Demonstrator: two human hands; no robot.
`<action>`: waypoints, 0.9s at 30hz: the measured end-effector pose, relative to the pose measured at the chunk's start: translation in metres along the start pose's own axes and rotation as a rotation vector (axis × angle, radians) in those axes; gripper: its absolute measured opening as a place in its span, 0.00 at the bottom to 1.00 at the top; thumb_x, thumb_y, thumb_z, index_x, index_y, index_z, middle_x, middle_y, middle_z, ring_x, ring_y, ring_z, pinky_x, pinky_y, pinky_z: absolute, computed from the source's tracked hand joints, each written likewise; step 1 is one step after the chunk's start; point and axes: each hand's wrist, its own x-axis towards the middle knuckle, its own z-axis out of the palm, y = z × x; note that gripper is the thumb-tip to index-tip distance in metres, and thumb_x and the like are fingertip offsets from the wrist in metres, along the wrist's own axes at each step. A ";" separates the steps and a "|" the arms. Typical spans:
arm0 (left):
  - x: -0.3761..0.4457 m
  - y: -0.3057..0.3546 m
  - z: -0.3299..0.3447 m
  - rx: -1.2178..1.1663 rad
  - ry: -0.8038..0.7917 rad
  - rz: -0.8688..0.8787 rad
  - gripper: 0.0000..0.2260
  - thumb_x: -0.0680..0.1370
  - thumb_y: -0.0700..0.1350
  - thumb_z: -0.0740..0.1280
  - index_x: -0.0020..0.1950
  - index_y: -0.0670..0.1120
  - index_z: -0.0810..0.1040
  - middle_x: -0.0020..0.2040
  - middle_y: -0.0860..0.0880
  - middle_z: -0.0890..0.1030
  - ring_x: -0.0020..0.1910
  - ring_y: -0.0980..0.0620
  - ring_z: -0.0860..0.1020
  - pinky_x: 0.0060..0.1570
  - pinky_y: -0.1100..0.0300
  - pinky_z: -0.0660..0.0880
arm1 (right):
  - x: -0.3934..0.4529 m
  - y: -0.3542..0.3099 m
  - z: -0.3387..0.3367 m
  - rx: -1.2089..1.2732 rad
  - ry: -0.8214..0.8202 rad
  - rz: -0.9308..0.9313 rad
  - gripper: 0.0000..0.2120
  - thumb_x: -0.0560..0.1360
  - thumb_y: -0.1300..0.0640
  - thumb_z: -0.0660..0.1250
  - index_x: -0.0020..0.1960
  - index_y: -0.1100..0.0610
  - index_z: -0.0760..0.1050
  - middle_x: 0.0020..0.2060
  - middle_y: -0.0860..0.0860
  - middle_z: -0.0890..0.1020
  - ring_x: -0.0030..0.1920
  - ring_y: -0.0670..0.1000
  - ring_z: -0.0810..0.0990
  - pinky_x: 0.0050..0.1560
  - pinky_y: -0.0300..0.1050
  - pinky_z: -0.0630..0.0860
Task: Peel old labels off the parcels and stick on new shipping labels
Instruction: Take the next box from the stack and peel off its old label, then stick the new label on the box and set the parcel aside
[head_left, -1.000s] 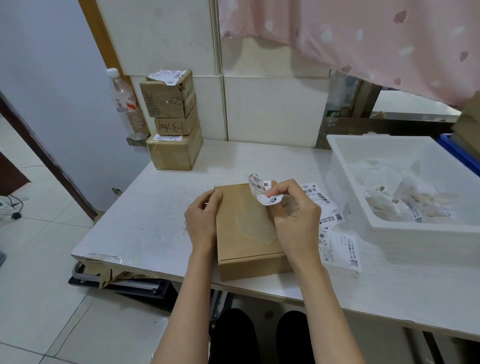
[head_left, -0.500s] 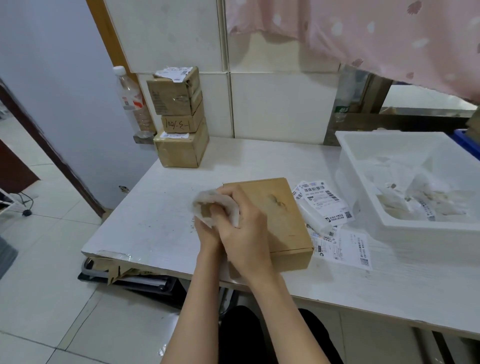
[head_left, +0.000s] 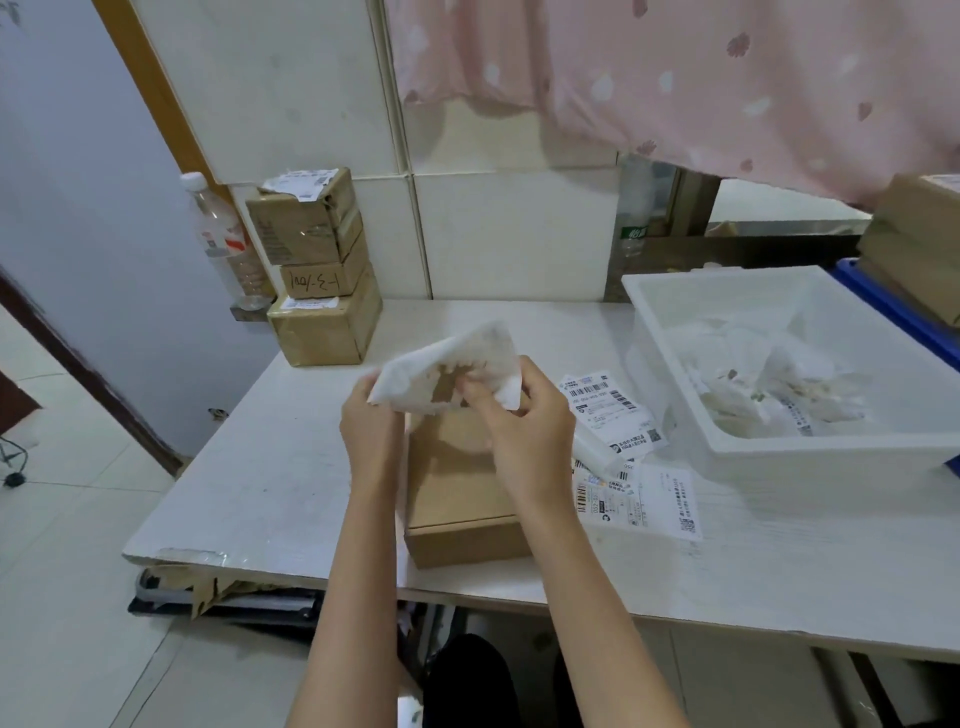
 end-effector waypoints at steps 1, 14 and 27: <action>-0.002 0.014 0.002 -0.027 0.051 0.047 0.12 0.78 0.42 0.65 0.59 0.42 0.78 0.53 0.43 0.81 0.54 0.45 0.79 0.49 0.59 0.70 | 0.005 -0.003 -0.008 0.047 0.019 0.033 0.07 0.73 0.57 0.73 0.42 0.58 0.77 0.30 0.48 0.79 0.28 0.45 0.74 0.30 0.40 0.71; -0.104 0.069 0.166 -0.011 -0.317 0.184 0.08 0.78 0.47 0.67 0.55 0.47 0.77 0.48 0.54 0.79 0.44 0.56 0.79 0.34 0.71 0.70 | 0.067 -0.026 -0.192 0.392 0.532 0.088 0.07 0.75 0.62 0.70 0.46 0.51 0.78 0.47 0.48 0.83 0.52 0.50 0.84 0.52 0.39 0.79; -0.132 0.032 0.207 -0.025 -0.426 -0.131 0.12 0.78 0.50 0.66 0.38 0.46 0.73 0.36 0.52 0.74 0.39 0.51 0.72 0.45 0.53 0.70 | 0.097 0.025 -0.253 -0.634 0.309 0.013 0.05 0.78 0.61 0.67 0.52 0.53 0.76 0.54 0.48 0.71 0.53 0.45 0.74 0.46 0.23 0.67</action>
